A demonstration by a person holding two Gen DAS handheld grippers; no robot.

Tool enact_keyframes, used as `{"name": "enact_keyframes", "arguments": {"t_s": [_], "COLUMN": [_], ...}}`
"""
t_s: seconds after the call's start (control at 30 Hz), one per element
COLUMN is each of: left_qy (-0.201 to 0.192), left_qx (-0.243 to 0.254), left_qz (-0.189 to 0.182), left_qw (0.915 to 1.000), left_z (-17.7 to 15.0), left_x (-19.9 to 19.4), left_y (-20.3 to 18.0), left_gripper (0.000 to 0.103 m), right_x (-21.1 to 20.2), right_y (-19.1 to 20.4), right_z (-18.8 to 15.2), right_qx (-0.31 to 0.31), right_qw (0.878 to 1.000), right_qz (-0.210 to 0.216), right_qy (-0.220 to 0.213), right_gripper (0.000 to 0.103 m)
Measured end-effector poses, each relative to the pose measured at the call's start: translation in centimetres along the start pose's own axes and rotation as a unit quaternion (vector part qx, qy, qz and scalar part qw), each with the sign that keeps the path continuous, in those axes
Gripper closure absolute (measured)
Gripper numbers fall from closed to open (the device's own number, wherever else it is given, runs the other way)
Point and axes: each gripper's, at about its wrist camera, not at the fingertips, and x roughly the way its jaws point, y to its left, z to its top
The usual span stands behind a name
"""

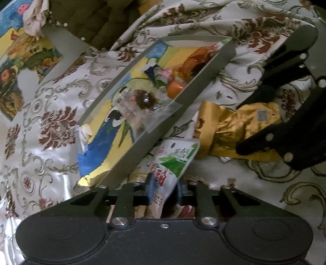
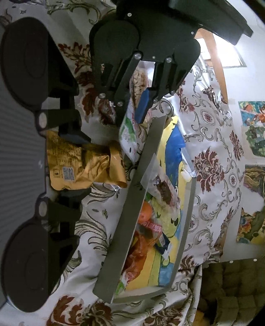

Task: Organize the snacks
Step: 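Grasp the white-green snack packet with the left tool while the right tool grasps the yellow foil packet, then lift the white-green packet with the left tool while the right tool lifts the yellow packet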

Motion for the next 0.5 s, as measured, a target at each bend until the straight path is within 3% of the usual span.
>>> {"name": "enact_keyframes", "arguments": {"t_s": [0.27, 0.3, 0.47, 0.5], "left_qy": [0.012, 0.01, 0.003, 0.004], "left_qx": [0.003, -0.003, -0.061, -0.077], "left_qz": [0.023, 0.02, -0.003, -0.008], "left_qw": [0.9997, 0.9998, 0.9981, 0.997], "left_z": [0.6, 0.6, 0.5, 0.5], "left_x": [-0.1, -0.2, -2.0, -2.3], "left_y": [-0.3, -0.1, 1.1, 1.4], "left_gripper": [0.089, 0.089, 0.089, 0.089], "right_x": [-0.9, -1.1, -2.2, -2.3], "right_y": [0.7, 0.8, 1.6, 1.7], "right_z": [-0.1, 0.0, 0.2, 0.2], "right_qx": [-0.002, -0.005, -0.017, -0.019], "right_qw": [1.0, 1.0, 1.0, 0.999], "right_qz": [-0.01, -0.01, -0.007, -0.006], "right_qy": [-0.012, -0.015, -0.025, -0.026], "right_gripper": [0.066, 0.072, 0.083, 0.089]}}
